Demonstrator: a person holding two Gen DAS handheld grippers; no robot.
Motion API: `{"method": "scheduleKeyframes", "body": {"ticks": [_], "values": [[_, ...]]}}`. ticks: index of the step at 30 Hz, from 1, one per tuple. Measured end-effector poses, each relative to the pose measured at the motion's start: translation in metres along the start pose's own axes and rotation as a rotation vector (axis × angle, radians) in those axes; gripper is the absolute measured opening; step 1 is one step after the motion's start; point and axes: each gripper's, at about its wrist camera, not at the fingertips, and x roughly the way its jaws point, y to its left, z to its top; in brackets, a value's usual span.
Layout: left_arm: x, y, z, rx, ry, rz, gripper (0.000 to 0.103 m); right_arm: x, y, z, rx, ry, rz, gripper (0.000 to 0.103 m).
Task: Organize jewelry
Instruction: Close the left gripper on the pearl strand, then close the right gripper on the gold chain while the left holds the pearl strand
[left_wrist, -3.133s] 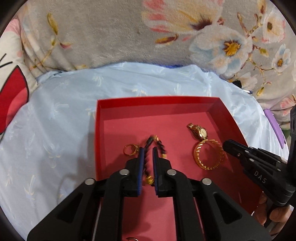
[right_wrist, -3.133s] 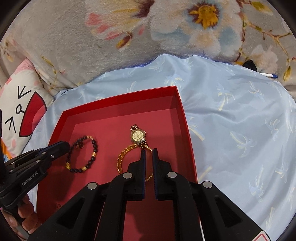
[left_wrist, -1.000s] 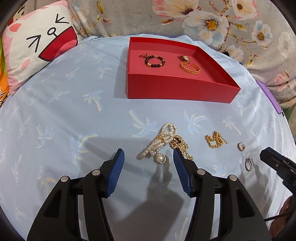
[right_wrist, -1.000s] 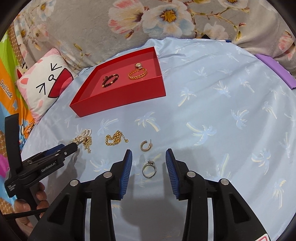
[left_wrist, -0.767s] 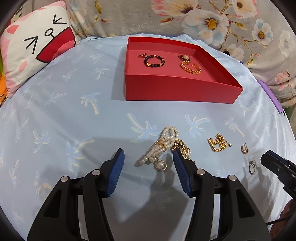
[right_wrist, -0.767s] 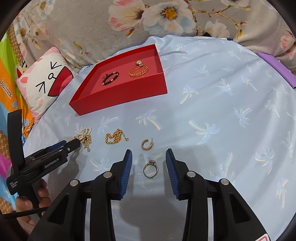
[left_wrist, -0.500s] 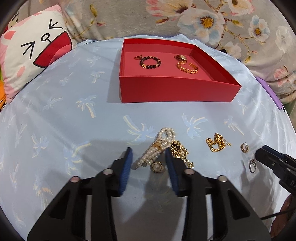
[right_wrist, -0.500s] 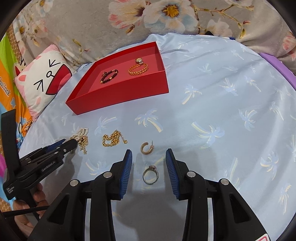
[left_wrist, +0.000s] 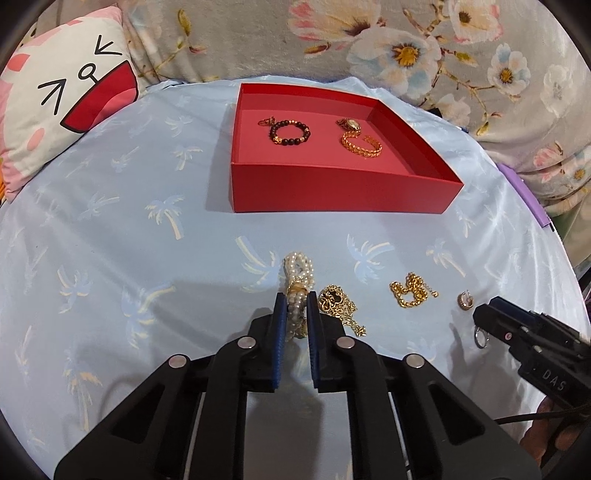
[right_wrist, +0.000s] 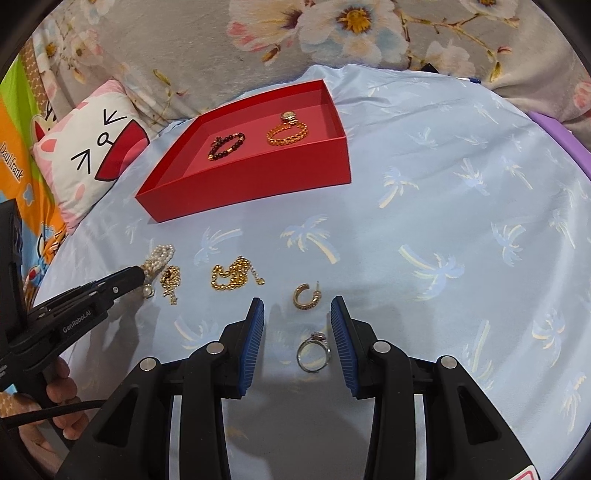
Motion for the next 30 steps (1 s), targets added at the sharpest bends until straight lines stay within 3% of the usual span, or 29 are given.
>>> {"method": "scheduleKeyframes", "body": {"ticks": [13, 26, 30], "values": [[-0.012, 0.01, 0.004, -0.034, -0.026, -0.025, 0.008, 0.013, 0.025, 0.006, -0.053, 0.019, 0.045, 0.038], [0.001, 0.023, -0.001, -0.075, 0.012, -0.032, 0.008, 0.041, 0.047, 0.017, -0.102, 0.037, 0.046, 0.038], [0.003, 0.024, 0.0, -0.08, 0.012, -0.04, 0.008, 0.046, 0.052, 0.02, -0.134, 0.026, 0.014, 0.029]]}}
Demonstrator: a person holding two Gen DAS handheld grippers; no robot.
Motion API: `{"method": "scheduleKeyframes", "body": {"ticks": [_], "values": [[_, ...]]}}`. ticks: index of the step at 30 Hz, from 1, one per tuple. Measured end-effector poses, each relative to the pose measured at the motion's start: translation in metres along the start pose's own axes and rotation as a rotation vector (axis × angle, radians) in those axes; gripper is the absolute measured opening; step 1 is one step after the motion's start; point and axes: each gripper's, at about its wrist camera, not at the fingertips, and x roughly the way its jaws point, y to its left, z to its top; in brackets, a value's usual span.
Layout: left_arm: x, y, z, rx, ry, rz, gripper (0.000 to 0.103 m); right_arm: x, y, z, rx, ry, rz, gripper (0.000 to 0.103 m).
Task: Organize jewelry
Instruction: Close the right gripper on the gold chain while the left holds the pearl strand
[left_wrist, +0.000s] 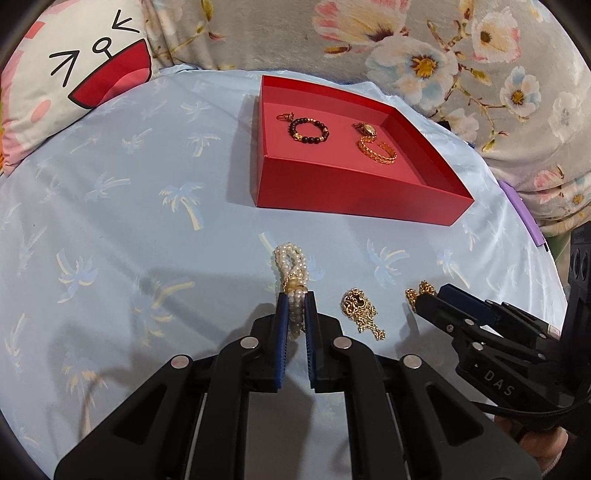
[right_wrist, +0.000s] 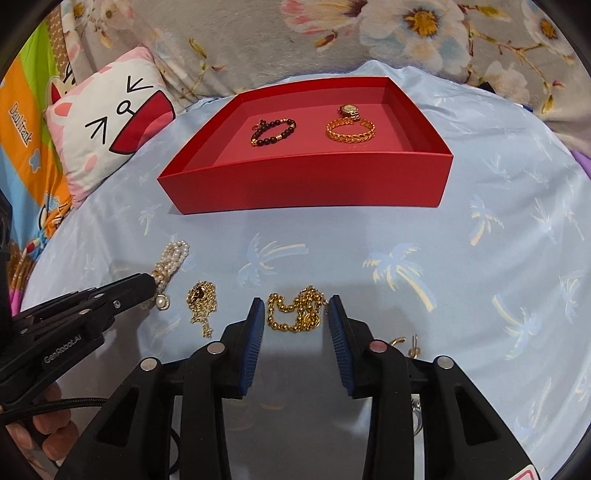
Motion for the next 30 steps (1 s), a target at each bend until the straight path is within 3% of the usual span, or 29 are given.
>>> {"method": "scheduleKeyframes", "body": {"ticks": [2, 8, 20, 23, 25, 26, 28, 30], "values": [[0.0, 0.001, 0.001, -0.004, 0.002, -0.005, 0.008, 0.002, 0.001, 0.001, -0.011, -0.003, -0.026, 0.013], [0.0, 0.002, 0.003, -0.01, 0.001, -0.003, 0.008, -0.001, -0.006, 0.003, 0.016, -0.017, -0.041, 0.0], [-0.023, -0.004, 0.013, -0.003, -0.042, -0.03, 0.007, -0.032, -0.017, 0.012, 0.044, -0.08, -0.022, 0.0], [-0.028, -0.009, 0.014, 0.005, -0.055, -0.03, 0.007, -0.032, -0.014, 0.013, 0.021, -0.054, 0.016, 0.001], [-0.029, -0.009, 0.014, 0.007, -0.054, -0.031, 0.004, -0.029, -0.01, 0.01, 0.012, -0.043, 0.018, 0.012], [-0.029, -0.009, 0.014, 0.008, -0.053, -0.028, 0.004, -0.027, -0.009, 0.008, 0.008, -0.033, 0.016, 0.027], [-0.029, -0.009, 0.013, 0.007, -0.049, -0.029, 0.004, -0.024, -0.006, 0.003, 0.01, -0.032, 0.012, 0.044], [-0.028, -0.009, 0.012, 0.008, -0.044, -0.028, 0.003, -0.019, -0.003, 0.001, 0.003, -0.014, 0.005, 0.044]]}}
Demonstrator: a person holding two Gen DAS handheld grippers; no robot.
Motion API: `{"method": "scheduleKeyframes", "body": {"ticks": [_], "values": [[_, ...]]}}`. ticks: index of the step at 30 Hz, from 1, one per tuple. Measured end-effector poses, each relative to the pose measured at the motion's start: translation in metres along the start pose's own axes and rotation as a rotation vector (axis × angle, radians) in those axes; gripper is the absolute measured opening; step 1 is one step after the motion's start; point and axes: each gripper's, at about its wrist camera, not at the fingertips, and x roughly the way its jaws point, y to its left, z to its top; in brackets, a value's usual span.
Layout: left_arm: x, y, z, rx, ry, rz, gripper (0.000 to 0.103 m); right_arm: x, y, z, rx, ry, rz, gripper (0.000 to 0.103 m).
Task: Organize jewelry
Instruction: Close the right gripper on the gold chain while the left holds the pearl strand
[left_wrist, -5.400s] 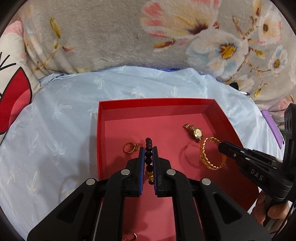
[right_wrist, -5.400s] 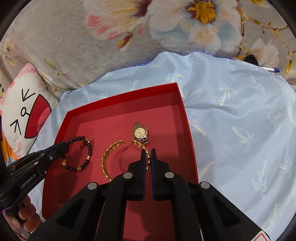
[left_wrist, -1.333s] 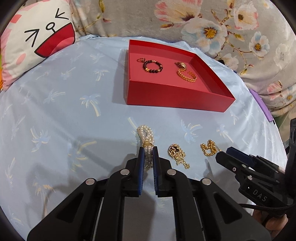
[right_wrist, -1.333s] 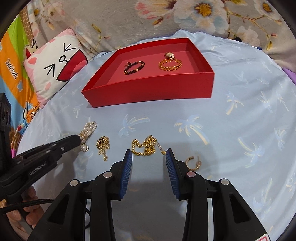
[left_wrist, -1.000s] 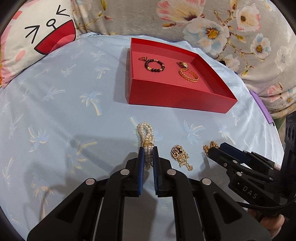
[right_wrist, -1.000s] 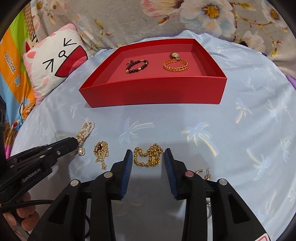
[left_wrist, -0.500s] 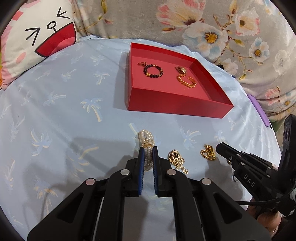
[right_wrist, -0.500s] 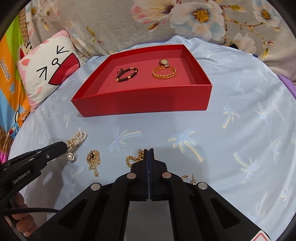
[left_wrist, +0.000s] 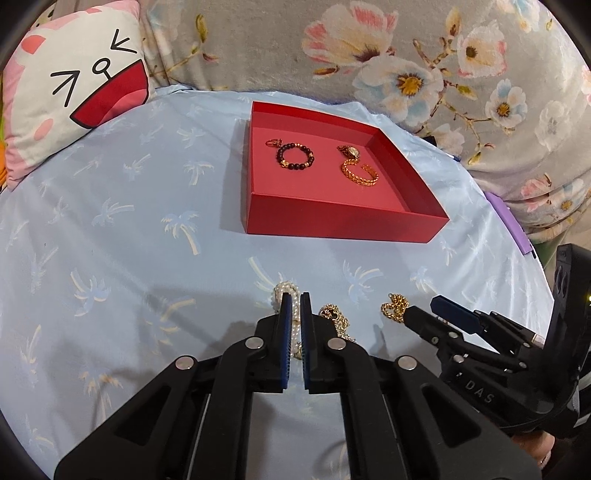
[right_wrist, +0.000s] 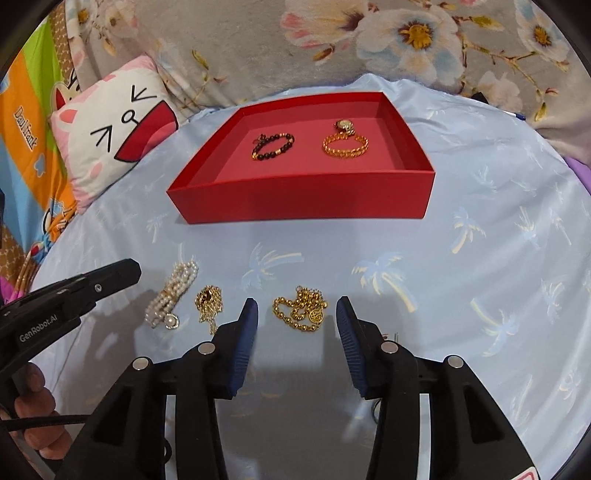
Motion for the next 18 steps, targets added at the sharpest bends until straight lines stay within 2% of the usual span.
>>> {"method": "scheduleKeyframes", "body": {"ticks": [6, 7, 10, 13, 18], "values": [[0.009, 0.003, -0.006, -0.001, 0.033, 0.006, 0.004, 0.018, 0.003, -0.002, -0.014, 0.033, -0.028, 0.041], [0.011, 0.003, -0.007, 0.002, 0.038, 0.011, 0.006, 0.018, 0.003, -0.002, -0.021, 0.026, -0.039, 0.039], [0.021, 0.001, -0.012, 0.019, 0.064, 0.031, 0.022, 0.021, 0.007, -0.002, -0.05, 0.017, -0.079, 0.025], [0.029, -0.001, -0.016, 0.028, 0.08, 0.024, 0.025, 0.022, 0.007, -0.001, -0.059, 0.014, -0.076, 0.009], [0.035, -0.004, -0.017, 0.042, 0.068, 0.041, 0.025, 0.021, 0.006, -0.001, -0.052, 0.012, -0.071, 0.007]]}}
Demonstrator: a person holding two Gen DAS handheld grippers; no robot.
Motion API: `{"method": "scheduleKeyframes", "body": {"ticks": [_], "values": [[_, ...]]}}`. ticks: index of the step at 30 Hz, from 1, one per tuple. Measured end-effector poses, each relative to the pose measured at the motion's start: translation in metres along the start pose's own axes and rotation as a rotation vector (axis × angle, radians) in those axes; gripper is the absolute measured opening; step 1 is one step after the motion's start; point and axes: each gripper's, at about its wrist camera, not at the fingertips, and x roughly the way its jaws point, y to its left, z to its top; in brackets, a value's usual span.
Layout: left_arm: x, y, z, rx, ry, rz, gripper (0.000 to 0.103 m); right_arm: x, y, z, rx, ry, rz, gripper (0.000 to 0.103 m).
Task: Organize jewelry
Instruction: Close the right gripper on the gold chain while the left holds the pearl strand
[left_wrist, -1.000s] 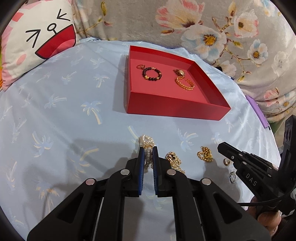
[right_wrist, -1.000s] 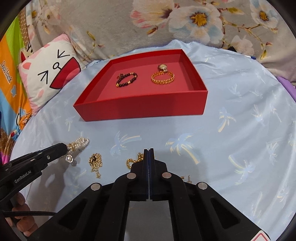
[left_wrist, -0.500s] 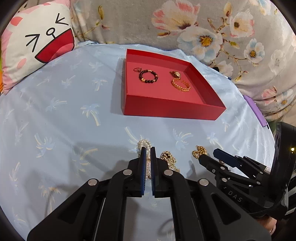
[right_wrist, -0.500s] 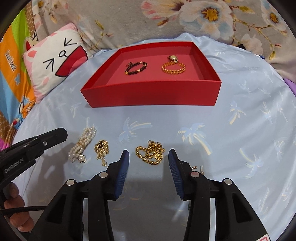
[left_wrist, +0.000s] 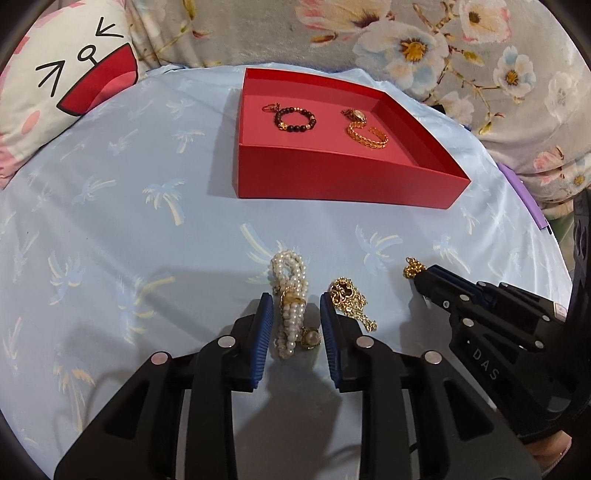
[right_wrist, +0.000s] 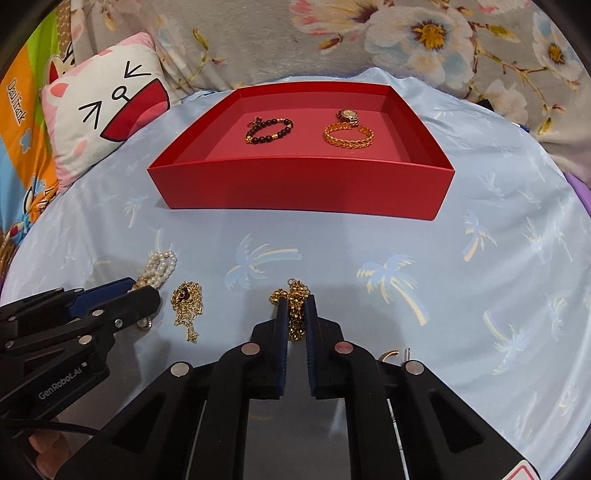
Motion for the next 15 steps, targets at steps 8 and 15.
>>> {"method": "scheduleKeyframes", "body": {"ticks": [8, 15], "values": [[-0.002, 0.003, 0.003, -0.026, 0.004, -0.038, 0.012, -0.013, -0.008, 0.002, 0.041, -0.018, 0.034, 0.004], [-0.026, -0.001, 0.014, -0.029, -0.046, -0.072, 0.012, -0.029, -0.012, 0.01, 0.062, -0.048, 0.057, 0.004]]}}
